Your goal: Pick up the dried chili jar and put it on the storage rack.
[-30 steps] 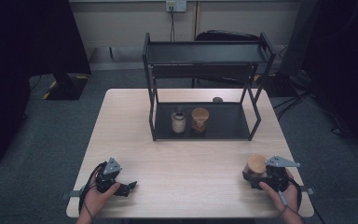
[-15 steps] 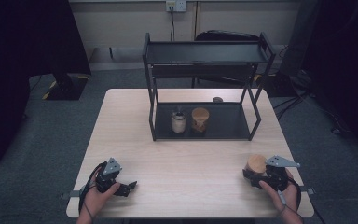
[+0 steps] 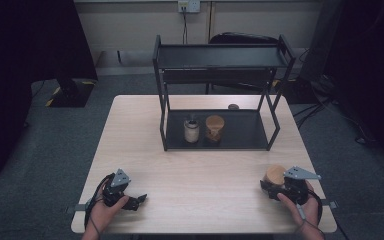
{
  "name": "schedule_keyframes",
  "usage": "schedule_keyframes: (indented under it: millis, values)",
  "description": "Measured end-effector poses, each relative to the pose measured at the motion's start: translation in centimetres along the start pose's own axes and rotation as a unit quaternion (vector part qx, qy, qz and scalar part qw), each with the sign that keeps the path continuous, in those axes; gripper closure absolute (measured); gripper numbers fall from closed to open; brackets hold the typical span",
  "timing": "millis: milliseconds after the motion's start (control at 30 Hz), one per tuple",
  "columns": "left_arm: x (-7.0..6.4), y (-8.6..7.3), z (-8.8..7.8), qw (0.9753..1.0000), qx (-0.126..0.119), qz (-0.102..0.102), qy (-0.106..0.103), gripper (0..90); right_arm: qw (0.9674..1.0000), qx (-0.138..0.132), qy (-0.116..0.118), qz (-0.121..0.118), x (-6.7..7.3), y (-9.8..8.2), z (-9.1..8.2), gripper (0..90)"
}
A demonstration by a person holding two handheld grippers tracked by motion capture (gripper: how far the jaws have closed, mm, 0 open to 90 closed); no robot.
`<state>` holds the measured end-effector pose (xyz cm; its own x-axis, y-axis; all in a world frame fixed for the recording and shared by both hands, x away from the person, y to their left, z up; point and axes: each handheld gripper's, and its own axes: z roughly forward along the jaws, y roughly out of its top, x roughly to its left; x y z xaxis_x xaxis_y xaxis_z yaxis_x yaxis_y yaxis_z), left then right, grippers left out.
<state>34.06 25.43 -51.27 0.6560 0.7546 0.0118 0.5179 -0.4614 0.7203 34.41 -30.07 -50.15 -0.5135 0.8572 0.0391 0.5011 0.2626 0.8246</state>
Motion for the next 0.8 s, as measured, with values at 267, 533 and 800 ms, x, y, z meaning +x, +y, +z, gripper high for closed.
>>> schedule_keyframes:
  millis: [267,533,800]
  values:
    - [0.0,0.0,0.0,1.0,0.0,0.0,0.0,0.1,1.0,0.003,0.004,-0.007,0.0,0.4,0.2,25.2]
    - [0.0,0.0,0.0,1.0,0.0,0.0,0.0,0.1,0.9998,0.008,0.008,-0.019,0.3,1.4,0.7,25.3]
    - [0.0,0.0,0.0,1.0,0.0,0.0,0.0,0.1,0.9997,0.008,0.011,-0.019,0.3,2.4,1.3,25.3]
